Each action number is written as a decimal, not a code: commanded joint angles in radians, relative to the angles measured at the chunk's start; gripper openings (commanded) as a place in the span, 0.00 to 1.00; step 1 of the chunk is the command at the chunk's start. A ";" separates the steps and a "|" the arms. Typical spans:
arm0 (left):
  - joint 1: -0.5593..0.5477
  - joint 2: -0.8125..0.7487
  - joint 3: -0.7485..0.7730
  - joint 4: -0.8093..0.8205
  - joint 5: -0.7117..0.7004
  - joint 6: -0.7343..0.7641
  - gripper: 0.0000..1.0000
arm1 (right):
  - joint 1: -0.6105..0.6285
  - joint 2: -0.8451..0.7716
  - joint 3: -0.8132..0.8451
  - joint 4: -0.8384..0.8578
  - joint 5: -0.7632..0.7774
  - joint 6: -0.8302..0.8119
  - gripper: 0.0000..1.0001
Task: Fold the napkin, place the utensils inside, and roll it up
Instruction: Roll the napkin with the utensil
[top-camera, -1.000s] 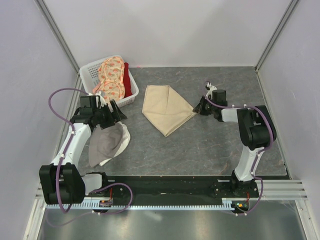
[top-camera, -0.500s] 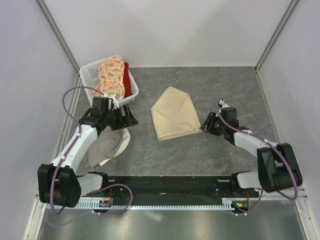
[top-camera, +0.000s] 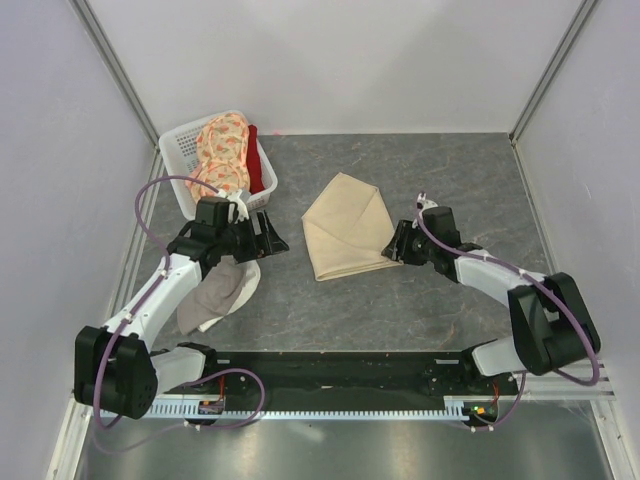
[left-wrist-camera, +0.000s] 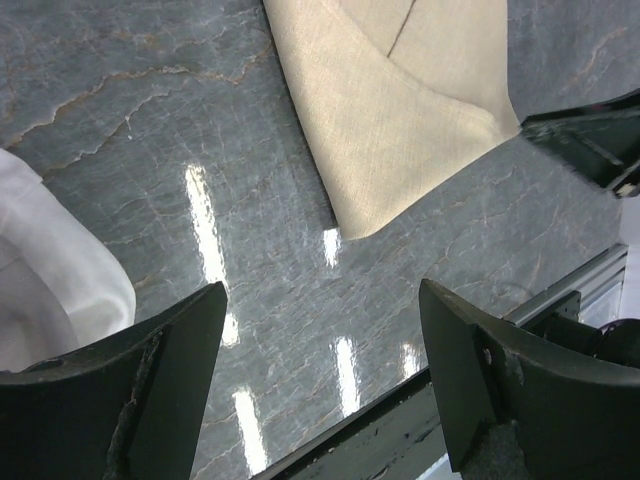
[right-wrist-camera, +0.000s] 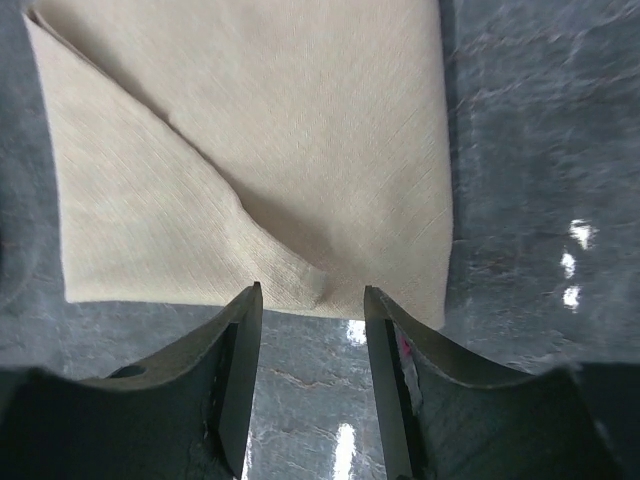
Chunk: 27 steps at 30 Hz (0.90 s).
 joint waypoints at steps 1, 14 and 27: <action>-0.003 0.000 -0.006 0.056 0.025 -0.030 0.84 | 0.037 0.071 0.060 0.047 -0.016 -0.012 0.53; -0.003 0.003 -0.016 0.056 0.031 -0.031 0.84 | 0.083 0.140 0.072 0.075 0.016 -0.006 0.38; -0.023 0.003 -0.029 0.087 0.028 -0.060 0.84 | 0.083 0.069 0.067 0.072 0.091 -0.006 0.00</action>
